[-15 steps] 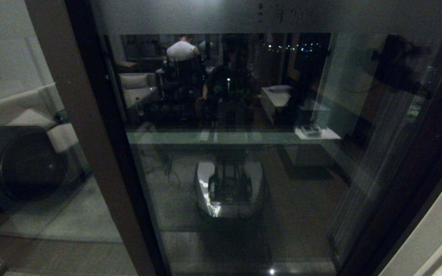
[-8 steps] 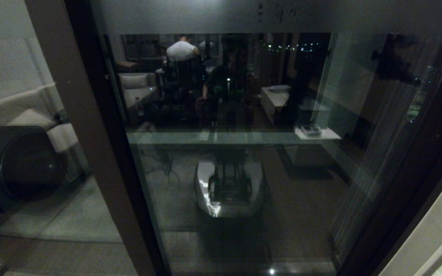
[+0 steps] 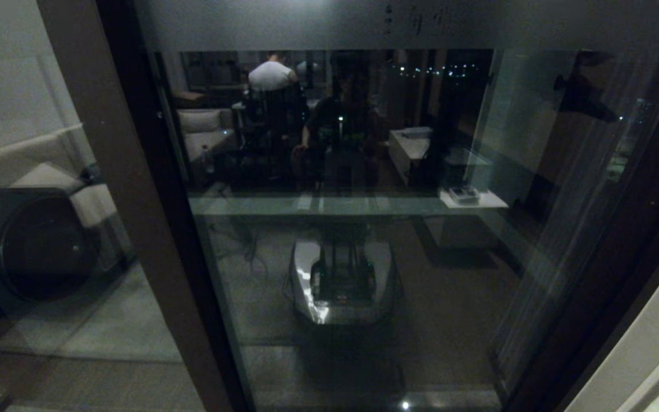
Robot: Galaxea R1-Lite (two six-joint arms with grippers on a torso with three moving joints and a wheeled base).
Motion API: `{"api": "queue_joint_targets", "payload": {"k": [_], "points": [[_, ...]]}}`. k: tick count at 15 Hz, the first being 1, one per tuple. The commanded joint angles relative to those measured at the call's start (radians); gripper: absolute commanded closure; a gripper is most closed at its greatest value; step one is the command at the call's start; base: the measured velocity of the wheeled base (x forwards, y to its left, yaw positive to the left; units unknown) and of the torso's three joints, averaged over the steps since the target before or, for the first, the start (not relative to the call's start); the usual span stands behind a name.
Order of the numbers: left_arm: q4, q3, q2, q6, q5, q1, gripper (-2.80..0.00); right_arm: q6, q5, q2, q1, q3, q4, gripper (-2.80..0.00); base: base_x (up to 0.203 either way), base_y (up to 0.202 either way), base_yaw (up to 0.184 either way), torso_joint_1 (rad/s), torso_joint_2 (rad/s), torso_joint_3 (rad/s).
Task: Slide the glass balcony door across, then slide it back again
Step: Close the slid door
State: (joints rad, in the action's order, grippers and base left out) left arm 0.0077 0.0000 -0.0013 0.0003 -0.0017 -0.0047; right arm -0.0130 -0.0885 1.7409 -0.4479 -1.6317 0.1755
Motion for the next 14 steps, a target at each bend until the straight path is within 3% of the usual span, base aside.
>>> {"api": "queue_joint_targets", "payload": {"k": [1, 14], "points": [[0.000, 0.000, 0.000, 0.000, 0.000, 0.000, 0.00, -0.001, 0.000, -0.001, 0.001, 0.000, 0.001, 0.00, 0.000, 0.000, 0.000, 0.000, 0.00, 0.000], [0.000, 0.002, 0.000, 0.000, 0.000, 0.000, 0.00, -0.001, 0.000, 0.000, 0.001, 0.001, 0.001, 0.00, 0.000, 0.000, 0.000, 0.000, 0.00, 0.000]]}}
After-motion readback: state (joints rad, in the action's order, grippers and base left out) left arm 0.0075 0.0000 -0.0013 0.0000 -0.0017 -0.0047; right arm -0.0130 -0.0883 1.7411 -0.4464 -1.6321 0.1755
